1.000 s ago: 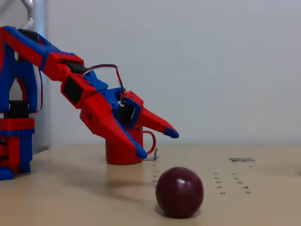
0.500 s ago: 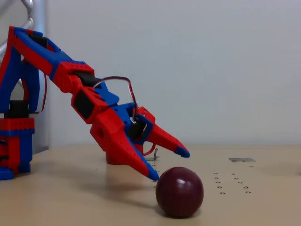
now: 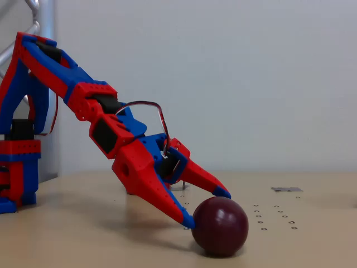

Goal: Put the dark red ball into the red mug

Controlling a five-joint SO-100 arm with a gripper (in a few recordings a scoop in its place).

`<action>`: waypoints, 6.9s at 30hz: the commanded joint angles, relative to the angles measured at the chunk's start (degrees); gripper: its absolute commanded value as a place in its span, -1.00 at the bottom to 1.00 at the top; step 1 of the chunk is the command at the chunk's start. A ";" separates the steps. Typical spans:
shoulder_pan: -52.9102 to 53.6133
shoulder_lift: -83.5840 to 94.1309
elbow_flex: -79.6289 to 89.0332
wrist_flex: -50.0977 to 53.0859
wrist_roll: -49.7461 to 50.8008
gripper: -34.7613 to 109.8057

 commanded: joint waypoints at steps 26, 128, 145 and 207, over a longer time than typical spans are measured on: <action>2.81 -4.92 -13.18 -1.85 -0.97 0.00; 3.87 -20.04 -38.23 2.20 -2.81 0.00; 2.81 -23.91 -42.19 2.20 -3.60 0.00; -3.87 -8.09 -43.24 37.18 4.39 -0.20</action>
